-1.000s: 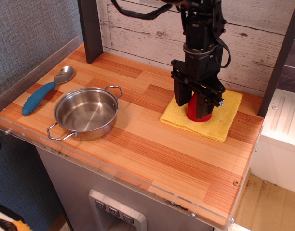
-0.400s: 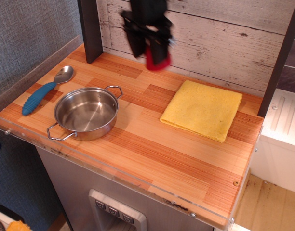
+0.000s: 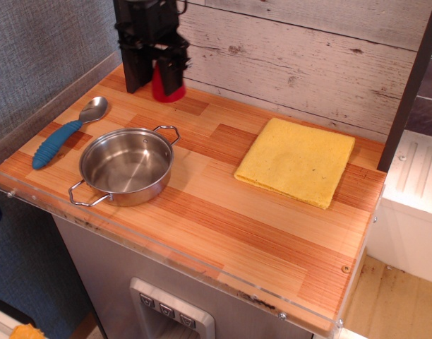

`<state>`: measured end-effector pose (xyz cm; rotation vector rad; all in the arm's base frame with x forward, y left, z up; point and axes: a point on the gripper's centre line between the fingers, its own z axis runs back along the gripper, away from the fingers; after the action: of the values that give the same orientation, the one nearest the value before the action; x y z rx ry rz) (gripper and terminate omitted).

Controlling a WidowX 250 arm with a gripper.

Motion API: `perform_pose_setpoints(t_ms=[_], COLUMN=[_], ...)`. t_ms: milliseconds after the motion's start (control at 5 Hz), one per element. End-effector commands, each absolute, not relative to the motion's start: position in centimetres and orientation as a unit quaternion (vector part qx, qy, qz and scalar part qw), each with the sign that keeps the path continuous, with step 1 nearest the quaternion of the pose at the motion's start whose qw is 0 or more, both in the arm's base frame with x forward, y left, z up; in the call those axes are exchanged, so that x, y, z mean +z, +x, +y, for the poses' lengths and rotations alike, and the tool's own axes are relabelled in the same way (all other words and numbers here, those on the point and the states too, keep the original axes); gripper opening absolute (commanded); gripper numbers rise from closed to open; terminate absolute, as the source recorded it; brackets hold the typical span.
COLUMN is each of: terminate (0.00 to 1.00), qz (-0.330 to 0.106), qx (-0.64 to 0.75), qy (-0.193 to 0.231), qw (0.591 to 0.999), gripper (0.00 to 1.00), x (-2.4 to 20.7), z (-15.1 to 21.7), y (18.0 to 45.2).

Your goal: Put the red item to the right of the spoon.

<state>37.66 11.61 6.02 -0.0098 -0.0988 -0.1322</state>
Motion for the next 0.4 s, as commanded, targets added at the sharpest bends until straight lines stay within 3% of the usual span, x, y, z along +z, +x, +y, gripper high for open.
perform_pose_setpoints(t_ms=[0,200], terminate=[0.00,0.00], qz=[-0.064,-0.048], qx=[-0.061,-0.057], qy=[0.027,0.029], qw=[0.996,0.997], gripper=[0.00,0.00], x=[6.88,6.01], z=[13.16,13.77], y=[37.18,36.93])
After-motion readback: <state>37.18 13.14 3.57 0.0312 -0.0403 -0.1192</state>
